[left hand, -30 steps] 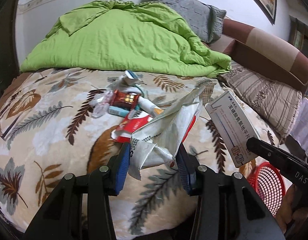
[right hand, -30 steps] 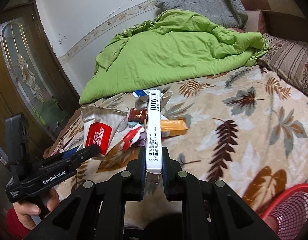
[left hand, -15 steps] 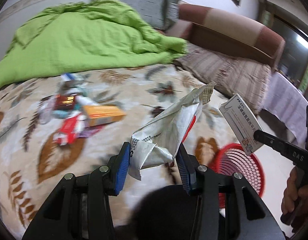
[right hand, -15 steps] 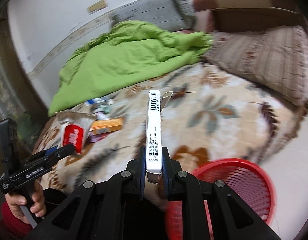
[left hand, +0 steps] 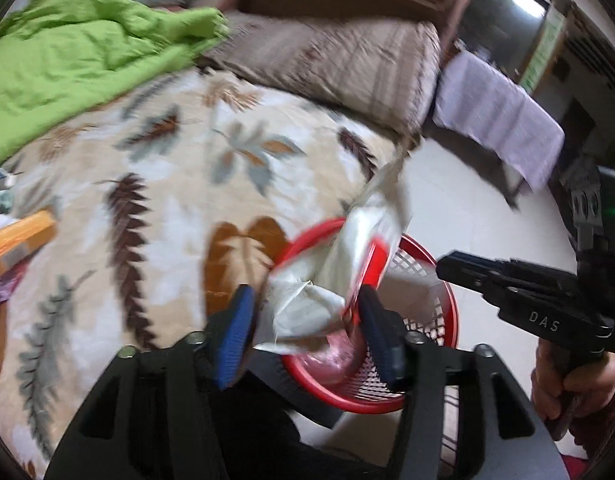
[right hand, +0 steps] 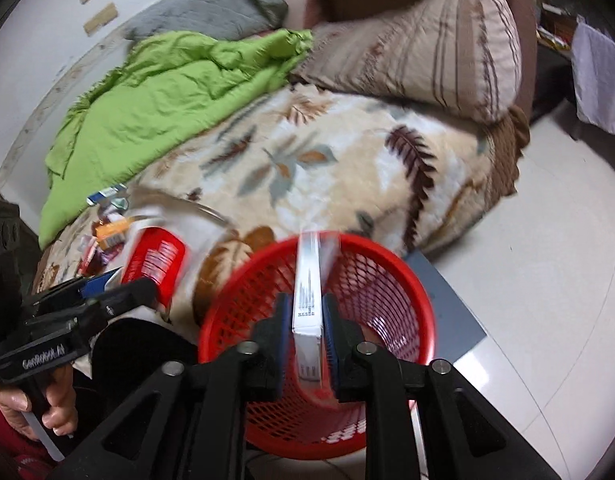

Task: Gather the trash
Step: 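Drop the wrapper and white box into the red wastebasket with both tools, then grasp the red-and-white snack box with the left tool while the right tool grasps the orange box, then lift the red box with the left tool while the right tool lifts the orange box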

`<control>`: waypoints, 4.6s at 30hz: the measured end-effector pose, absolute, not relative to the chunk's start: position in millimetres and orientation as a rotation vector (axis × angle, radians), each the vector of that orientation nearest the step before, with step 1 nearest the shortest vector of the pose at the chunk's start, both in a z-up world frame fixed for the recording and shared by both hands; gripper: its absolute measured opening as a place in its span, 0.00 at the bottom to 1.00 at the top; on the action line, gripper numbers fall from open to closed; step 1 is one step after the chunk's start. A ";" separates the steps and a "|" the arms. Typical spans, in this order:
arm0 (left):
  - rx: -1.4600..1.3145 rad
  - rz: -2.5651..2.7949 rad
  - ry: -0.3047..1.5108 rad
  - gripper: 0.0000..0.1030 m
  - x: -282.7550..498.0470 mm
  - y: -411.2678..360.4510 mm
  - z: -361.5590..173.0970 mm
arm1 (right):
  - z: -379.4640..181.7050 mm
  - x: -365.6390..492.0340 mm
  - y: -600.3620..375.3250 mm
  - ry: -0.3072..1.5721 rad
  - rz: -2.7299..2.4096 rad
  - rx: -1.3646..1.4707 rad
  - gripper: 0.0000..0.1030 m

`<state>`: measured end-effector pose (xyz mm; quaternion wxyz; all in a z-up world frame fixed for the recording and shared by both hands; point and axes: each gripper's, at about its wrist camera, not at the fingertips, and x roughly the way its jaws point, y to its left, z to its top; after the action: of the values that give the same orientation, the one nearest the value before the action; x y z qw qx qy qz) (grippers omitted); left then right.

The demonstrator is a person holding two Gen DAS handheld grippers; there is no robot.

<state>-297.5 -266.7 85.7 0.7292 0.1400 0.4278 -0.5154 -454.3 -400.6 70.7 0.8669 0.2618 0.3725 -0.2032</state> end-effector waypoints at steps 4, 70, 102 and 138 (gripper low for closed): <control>0.293 -1.139 0.937 0.59 -298.7 -265.1 89.4 | 77.3 -458.4 -409.0 0.750 -0.475 0.539 0.32; 0.000 -0.224 0.718 0.08 -64.5 -10.9 65.9 | 61.1 -93.8 -243.5 0.924 0.150 0.744 0.66; -0.006 -0.283 0.669 0.08 -78.6 -13.9 73.3 | 69.3 -112.4 -226.2 0.746 0.076 0.532 0.24; 0.016 -0.272 0.679 0.08 -150.6 -2.7 75.4 | 61.5 -173.9 -190.8 0.735 0.096 0.289 0.24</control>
<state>-150.6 -2.7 75.4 0.9339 0.0080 0.3318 -0.1329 -173.9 -190.8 61.5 0.9218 0.1410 0.3580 0.0470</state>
